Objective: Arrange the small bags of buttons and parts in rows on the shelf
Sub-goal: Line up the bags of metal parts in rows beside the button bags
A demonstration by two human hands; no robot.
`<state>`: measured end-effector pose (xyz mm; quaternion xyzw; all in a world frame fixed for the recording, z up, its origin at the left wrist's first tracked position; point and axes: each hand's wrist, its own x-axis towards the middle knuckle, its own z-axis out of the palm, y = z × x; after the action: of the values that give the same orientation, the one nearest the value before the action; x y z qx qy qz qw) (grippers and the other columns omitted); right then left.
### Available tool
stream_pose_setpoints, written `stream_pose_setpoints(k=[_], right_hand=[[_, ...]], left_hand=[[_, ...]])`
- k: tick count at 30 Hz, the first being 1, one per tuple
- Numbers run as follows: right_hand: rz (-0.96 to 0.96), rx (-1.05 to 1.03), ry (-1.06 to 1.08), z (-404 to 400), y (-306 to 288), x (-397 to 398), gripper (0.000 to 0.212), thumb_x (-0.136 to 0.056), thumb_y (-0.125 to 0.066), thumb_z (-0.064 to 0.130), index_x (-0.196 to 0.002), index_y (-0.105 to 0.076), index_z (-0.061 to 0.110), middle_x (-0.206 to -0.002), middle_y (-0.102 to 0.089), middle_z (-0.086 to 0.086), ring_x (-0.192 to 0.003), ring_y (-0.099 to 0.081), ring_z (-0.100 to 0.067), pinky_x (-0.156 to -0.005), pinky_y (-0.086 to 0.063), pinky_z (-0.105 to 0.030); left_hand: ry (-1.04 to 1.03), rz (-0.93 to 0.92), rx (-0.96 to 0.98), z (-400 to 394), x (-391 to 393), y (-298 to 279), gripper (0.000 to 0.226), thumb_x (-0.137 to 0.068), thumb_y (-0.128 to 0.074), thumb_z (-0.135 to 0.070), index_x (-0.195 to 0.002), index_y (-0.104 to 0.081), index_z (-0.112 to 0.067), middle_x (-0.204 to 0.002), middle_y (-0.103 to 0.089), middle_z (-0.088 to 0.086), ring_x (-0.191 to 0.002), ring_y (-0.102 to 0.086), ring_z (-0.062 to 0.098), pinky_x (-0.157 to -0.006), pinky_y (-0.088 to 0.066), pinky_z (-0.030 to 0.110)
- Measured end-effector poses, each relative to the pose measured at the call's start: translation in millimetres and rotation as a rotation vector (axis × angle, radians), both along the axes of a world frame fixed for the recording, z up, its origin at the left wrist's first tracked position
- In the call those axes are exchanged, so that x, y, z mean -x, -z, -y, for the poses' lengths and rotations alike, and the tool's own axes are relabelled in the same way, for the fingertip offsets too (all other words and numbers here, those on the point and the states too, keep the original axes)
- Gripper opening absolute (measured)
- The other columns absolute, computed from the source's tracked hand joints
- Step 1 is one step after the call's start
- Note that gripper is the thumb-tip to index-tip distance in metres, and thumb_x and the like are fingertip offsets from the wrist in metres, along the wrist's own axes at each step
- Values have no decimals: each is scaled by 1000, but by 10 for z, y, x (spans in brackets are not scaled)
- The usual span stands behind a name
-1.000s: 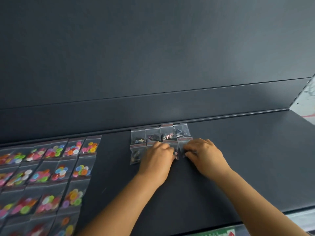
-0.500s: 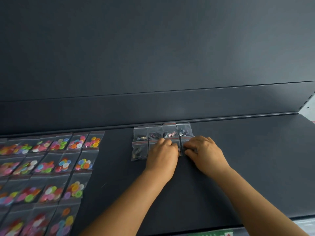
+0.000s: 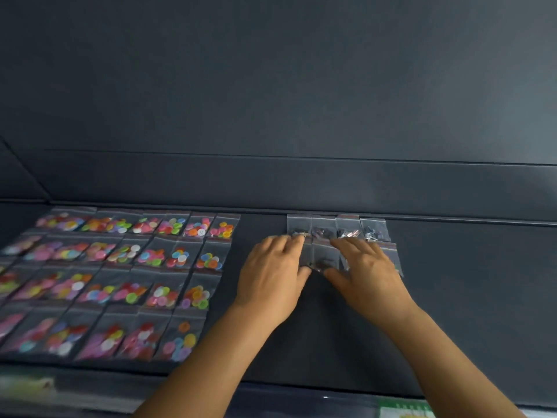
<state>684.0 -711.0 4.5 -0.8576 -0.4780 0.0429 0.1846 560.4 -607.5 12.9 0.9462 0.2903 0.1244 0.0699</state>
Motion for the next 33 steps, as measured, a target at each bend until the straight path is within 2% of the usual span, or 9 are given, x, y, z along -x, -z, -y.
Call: stream_pose_setpoints(k=[5, 15, 21, 25, 33], right_hand=[[27, -10, -120, -317, -92, 644, 62, -90, -53, 44, -145, -32, 22, -149, -36, 3, -139, -28, -20, -114, -23, -35], [28, -23, -339, -1101, -207, 2316, 62, -94, -47, 43, -148, -22, 26, -152, -29, 5, -141, -23, -18, -116, -15, -32], [16, -36, -462, -1557, -187, 3329, 62, -93, -48, 45, -147, -26, 24, -151, -31, 3, -140, -25, -20, -115, -20, -36], [-12, -19, -546, -1833, -149, 3904, 63, -93, -49, 45, -147, -26, 23, -152, -29, 3, -142, -22, -19, -117, -16, -34], [-10, 23, -685, -2417, -125, 4729, 60, -93, -48, 45, -145, -29, 24, -151, -31, 4, -140, -23, -18, -117, -19, -36]], left_hand=[[-138, 15, 19, -221, 797, -43, 62, -97, -41, -44, -150, -15, -25, -152, -29, -5, -139, -25, 15, -113, -23, 29], [-351, 29, 31, -759, 2709, -115, 63, -97, -39, -45, -150, -13, -25, -153, -26, -6, -141, -22, 15, -116, -19, 30], [-475, 48, 37, -982, 3771, -101, 62, -97, -40, -44, -150, -15, -24, -152, -27, -6, -140, -23, 15, -113, -21, 28], [-548, 59, 21, -1105, 4374, -78, 61, -97, -41, -43, -150, -17, -26, -150, -32, -6, -136, -28, 15, -111, -24, 27], [-699, 99, 39, -1446, 5191, 16, 62, -96, -44, -43, -149, -20, -24, -147, -36, -4, -135, -29, 14, -112, -26, 28]])
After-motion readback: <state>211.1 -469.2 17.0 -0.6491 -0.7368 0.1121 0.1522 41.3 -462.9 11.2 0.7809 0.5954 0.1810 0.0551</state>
